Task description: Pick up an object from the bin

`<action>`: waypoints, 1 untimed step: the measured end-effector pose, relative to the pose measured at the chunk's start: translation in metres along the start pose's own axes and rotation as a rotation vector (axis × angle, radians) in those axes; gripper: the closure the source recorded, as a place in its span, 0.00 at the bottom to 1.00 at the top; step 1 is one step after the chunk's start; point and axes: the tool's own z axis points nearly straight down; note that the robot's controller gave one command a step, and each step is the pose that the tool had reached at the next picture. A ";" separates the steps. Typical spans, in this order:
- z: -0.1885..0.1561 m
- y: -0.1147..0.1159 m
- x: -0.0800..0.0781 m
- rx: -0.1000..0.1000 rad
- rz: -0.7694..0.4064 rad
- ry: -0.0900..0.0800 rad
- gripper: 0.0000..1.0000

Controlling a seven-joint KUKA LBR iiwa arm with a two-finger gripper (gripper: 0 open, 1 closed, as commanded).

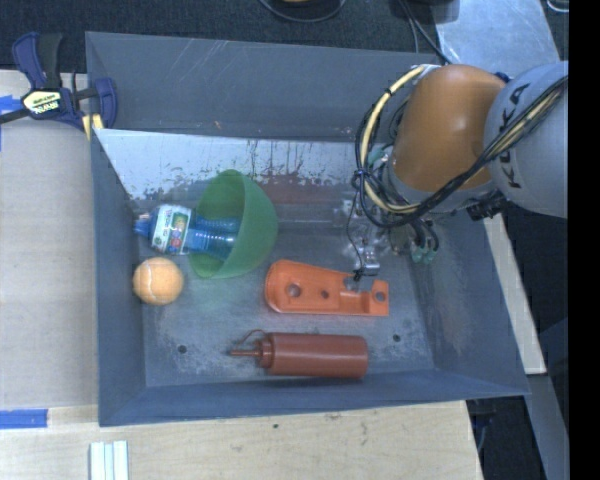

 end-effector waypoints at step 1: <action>-0.005 0.000 -0.001 0.000 -0.001 -0.008 0.00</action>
Offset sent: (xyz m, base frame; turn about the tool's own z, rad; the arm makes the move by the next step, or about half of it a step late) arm 0.0114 0.0327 -0.0757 -0.0487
